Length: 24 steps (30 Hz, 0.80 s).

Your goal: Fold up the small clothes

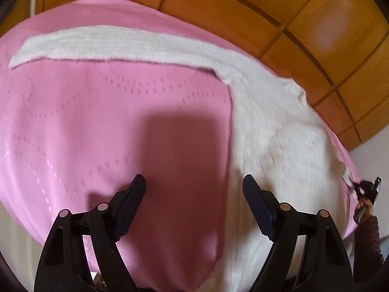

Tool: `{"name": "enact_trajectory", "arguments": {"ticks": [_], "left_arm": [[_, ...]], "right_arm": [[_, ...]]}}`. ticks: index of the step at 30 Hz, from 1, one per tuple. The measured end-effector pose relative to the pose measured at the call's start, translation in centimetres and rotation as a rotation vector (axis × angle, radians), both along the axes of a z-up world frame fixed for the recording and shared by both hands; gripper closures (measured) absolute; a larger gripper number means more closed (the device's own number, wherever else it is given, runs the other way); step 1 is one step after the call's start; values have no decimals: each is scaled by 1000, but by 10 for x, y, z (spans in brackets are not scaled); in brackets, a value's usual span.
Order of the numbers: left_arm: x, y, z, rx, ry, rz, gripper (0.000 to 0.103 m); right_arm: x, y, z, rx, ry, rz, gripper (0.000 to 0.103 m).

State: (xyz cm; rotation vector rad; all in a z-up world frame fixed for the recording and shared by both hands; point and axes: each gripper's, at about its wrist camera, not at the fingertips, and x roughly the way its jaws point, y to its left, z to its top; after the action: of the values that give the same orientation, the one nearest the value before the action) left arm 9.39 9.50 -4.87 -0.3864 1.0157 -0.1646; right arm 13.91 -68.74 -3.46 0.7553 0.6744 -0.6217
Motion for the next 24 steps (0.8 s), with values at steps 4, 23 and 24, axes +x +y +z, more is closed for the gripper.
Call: {"name": "enact_trajectory", "arguments": {"ticks": [4,23,24], "left_arm": [[-15,-4,-1,-56,-7,-75,28],[-64,-33,4,-137,-45,-290,94],[-68,-32,15,-146,-76,-300,95]], "right_arm": [[-10,48,8,16,-42,164,43],[-97,292,-20,186,80,869,92],[-99,288,-6,162,46,862,93]]}}
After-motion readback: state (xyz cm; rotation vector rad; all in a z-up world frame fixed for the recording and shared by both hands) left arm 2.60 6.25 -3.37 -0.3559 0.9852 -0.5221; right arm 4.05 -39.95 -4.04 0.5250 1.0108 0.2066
